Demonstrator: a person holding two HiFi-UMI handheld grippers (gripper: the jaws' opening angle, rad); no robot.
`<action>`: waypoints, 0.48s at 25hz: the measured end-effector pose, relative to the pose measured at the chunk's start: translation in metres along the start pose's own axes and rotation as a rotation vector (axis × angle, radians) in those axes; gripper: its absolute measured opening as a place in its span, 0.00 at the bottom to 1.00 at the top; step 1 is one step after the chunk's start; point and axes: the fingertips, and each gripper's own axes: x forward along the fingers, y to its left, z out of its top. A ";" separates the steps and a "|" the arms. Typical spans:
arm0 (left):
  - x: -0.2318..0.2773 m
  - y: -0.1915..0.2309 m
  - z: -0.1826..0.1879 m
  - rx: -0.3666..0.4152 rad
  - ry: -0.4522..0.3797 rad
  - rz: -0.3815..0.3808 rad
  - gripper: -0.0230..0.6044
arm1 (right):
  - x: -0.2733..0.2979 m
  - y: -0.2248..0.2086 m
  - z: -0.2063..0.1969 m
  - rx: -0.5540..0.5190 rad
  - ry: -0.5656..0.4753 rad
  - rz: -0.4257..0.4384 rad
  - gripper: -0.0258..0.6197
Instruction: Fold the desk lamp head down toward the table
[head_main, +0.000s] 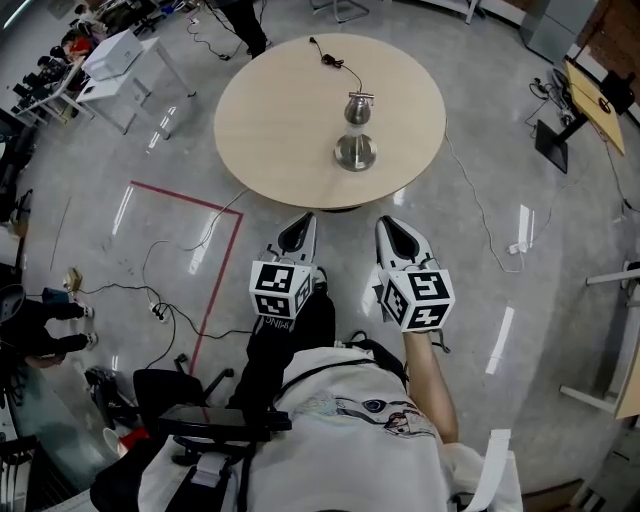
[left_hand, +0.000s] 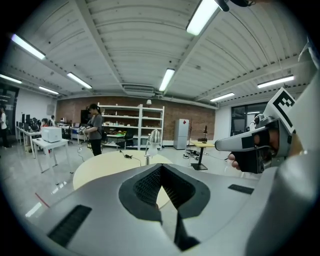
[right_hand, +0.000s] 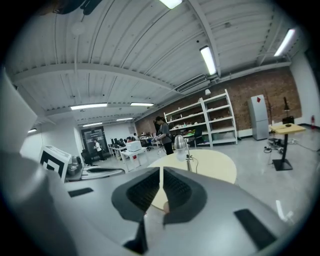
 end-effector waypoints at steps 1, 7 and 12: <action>0.009 0.008 0.002 -0.002 -0.003 -0.008 0.04 | 0.011 -0.001 0.003 -0.002 -0.003 -0.008 0.05; 0.075 0.051 0.025 -0.015 -0.025 -0.083 0.04 | 0.073 -0.019 0.030 -0.005 -0.019 -0.091 0.05; 0.117 0.086 0.050 0.000 -0.025 -0.127 0.04 | 0.119 -0.034 0.065 -0.013 -0.039 -0.154 0.05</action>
